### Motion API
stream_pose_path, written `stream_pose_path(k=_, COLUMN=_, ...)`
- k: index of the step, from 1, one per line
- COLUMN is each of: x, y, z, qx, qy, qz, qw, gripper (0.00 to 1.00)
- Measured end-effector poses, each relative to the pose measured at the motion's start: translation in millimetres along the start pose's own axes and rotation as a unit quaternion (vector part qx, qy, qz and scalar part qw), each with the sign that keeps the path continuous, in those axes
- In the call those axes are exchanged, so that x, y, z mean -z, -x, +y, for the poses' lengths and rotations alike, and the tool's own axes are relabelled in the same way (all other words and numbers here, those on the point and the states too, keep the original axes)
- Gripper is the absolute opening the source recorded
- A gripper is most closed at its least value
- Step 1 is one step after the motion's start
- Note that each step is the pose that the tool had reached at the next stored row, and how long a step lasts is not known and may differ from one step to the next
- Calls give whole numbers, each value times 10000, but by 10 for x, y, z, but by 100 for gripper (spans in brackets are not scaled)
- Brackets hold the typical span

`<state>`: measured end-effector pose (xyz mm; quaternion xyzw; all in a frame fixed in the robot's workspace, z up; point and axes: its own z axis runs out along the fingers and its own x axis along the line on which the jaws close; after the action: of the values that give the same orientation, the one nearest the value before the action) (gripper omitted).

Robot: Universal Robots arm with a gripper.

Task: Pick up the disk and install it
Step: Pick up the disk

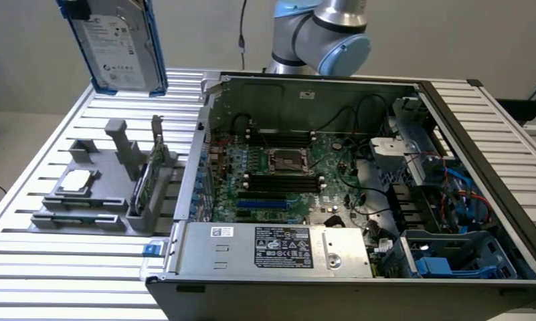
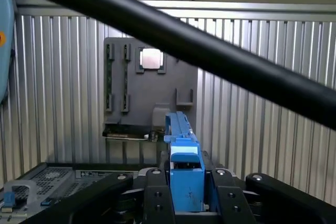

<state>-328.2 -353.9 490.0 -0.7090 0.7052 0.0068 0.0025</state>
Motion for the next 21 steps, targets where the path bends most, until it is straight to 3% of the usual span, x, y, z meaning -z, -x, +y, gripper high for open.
stream_pose_path(k=7, x=136, y=-102, z=-291, qx=0, qy=9, qz=0, qw=10000, gripper=33)
stream_pose_path(k=21, x=185, y=-366, z=-808, qx=-1, qy=54, qz=-1, qw=10000, gripper=33)
